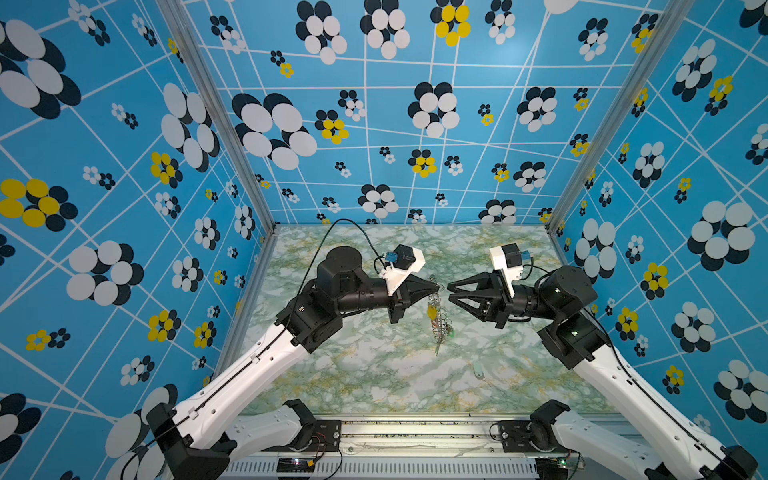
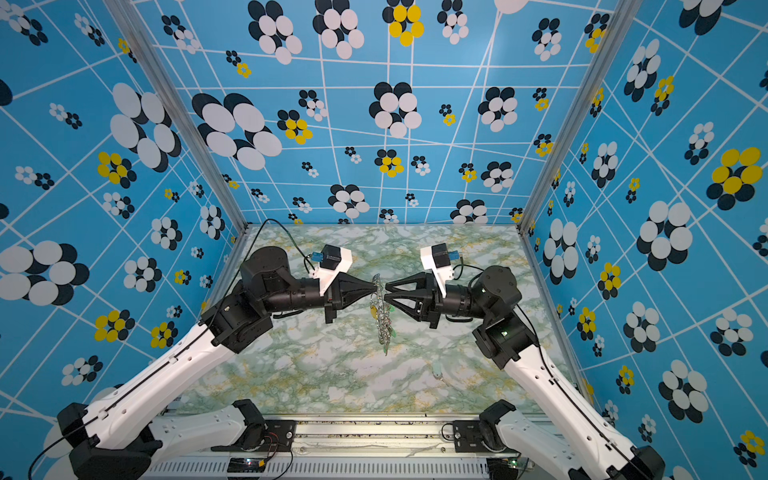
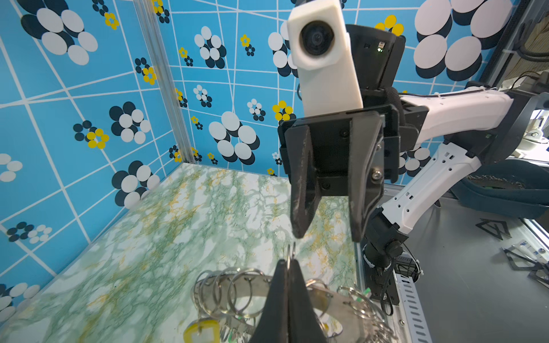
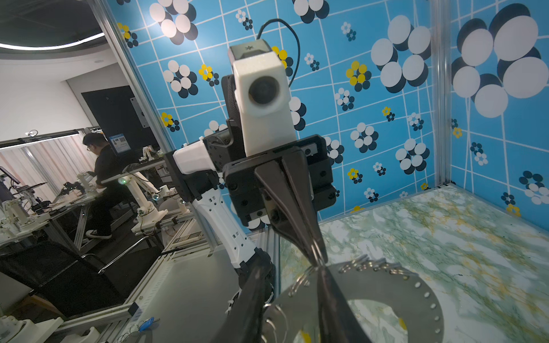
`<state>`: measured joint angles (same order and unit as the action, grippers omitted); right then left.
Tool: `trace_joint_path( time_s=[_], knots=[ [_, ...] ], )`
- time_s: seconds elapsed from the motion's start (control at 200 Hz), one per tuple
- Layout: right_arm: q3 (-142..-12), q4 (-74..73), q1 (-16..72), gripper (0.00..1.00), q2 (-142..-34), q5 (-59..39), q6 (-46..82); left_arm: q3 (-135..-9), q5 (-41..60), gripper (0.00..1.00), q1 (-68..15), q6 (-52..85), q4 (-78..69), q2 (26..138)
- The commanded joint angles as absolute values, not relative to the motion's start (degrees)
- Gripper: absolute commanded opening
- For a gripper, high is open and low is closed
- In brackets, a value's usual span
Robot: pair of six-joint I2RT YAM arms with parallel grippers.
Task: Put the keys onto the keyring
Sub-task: 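Open the right gripper and pull it back from the plate rim, then move the right gripper down over the key with pale green tag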
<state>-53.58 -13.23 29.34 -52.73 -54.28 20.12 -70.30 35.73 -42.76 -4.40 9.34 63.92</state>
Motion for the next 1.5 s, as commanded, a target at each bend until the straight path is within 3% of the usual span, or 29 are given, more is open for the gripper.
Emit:
trace_joint_path(
  time_s=[0.0, 0.36, 0.54, 0.75, 1.239, 1.499],
  knots=[
    [-55.7, -2.7, 28.8, 0.35, -51.5, -53.0, 13.9, -72.8, 34.2, 0.00, -42.6, -8.1, 10.9, 62.1],
    [-56.4, -1.0, 29.3, 0.41, -52.8, -53.5, 11.1, -75.2, 36.7, 0.00, -43.0, -12.0, 17.8, 61.6],
    [-57.5, 12.3, 29.3, 0.42, -52.7, -47.7, 4.1, -78.2, 31.8, 0.00, -45.0, -18.3, 26.9, 61.8],
    [-55.5, 21.9, 29.3, 0.49, -50.9, -41.0, 6.1, -78.3, 27.0, 0.00, -46.5, -21.0, 31.4, 61.1],
    [-47.3, 45.6, 34.3, 0.62, -51.8, -9.6, 28.9, -72.7, 22.6, 0.00, -46.2, -19.2, 32.3, 61.4],
    [-42.7, 53.4, 34.7, 0.69, -52.9, -2.0, 43.0, -69.6, 25.5, 0.00, -44.0, -17.6, 30.6, 61.4]
  ],
)
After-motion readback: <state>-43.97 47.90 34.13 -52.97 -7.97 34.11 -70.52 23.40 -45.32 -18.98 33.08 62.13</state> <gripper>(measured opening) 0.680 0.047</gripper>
